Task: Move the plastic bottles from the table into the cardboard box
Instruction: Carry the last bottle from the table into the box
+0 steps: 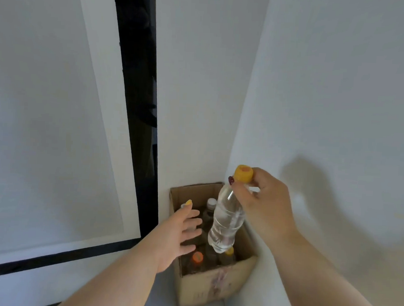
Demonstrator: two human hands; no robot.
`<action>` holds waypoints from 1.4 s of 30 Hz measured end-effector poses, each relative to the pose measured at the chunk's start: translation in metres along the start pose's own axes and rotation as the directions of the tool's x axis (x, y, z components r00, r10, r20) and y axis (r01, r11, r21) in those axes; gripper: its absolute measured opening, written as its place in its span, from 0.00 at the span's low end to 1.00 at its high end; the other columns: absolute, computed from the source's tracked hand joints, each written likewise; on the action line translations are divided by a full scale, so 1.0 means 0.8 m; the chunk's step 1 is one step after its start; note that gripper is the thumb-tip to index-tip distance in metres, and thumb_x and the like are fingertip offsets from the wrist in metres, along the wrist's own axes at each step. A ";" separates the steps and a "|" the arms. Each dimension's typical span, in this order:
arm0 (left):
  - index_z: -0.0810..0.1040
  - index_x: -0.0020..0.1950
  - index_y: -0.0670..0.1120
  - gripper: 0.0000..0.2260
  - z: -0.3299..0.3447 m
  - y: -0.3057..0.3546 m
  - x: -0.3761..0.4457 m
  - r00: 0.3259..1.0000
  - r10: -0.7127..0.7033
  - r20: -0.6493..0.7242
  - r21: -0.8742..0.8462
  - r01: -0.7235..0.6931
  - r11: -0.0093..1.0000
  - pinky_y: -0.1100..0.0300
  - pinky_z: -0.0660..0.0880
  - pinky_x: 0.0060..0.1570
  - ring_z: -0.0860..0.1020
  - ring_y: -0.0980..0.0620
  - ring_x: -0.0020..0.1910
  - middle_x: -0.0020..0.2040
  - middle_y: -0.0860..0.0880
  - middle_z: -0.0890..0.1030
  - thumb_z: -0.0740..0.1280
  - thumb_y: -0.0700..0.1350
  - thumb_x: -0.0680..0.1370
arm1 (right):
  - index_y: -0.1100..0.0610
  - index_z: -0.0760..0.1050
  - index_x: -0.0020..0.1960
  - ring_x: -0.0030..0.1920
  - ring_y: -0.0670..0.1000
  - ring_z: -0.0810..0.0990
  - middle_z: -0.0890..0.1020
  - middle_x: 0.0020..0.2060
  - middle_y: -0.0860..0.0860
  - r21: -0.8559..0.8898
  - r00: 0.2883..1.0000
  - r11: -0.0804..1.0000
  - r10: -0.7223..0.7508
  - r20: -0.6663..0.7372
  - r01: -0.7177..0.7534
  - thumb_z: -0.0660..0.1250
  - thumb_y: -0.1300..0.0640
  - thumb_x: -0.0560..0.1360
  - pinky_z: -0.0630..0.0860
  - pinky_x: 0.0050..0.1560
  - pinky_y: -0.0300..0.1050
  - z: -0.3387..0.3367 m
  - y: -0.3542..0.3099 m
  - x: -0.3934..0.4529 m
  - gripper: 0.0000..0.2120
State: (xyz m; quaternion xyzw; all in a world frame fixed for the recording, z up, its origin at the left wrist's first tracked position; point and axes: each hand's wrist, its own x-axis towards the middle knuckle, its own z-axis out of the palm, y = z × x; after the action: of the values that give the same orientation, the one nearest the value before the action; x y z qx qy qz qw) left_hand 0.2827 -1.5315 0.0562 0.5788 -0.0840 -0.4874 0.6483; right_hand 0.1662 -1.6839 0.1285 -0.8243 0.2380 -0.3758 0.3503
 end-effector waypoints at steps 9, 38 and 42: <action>0.78 0.65 0.51 0.17 -0.014 0.003 0.082 0.984 0.160 -0.082 0.161 -0.145 0.976 0.58 0.74 0.58 0.80 0.56 0.61 0.63 0.53 0.82 0.59 0.57 0.82 | 0.42 0.78 0.45 0.42 0.41 0.81 0.83 0.38 0.39 -0.053 0.968 0.994 0.102 0.231 -0.092 0.65 0.38 0.72 0.81 0.44 0.49 0.077 0.110 0.012 0.09; 0.79 0.60 0.57 0.13 -0.054 -0.059 0.154 0.982 0.048 -0.181 0.233 -0.004 0.972 0.53 0.70 0.69 0.78 0.58 0.63 0.62 0.56 0.81 0.61 0.58 0.81 | 0.45 0.75 0.44 0.44 0.49 0.81 0.82 0.41 0.46 -0.559 0.662 0.828 0.398 0.635 0.038 0.70 0.44 0.72 0.80 0.47 0.48 0.170 0.249 -0.012 0.07; 0.79 0.61 0.57 0.13 -0.058 -0.061 0.154 0.983 0.047 -0.177 0.230 -0.005 0.973 0.53 0.70 0.69 0.78 0.58 0.62 0.62 0.55 0.81 0.62 0.59 0.81 | 0.46 0.75 0.45 0.45 0.51 0.81 0.82 0.42 0.46 -0.565 0.631 0.822 0.404 0.663 0.068 0.70 0.47 0.71 0.79 0.50 0.48 0.173 0.246 -0.011 0.07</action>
State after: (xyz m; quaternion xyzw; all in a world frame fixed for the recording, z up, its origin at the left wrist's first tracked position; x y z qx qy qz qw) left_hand 0.3505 -1.5834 -0.0555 0.6904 -0.0878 -0.4110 0.5888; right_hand 0.2443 -1.7490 -0.0894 -0.9397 0.2442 0.1238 0.2049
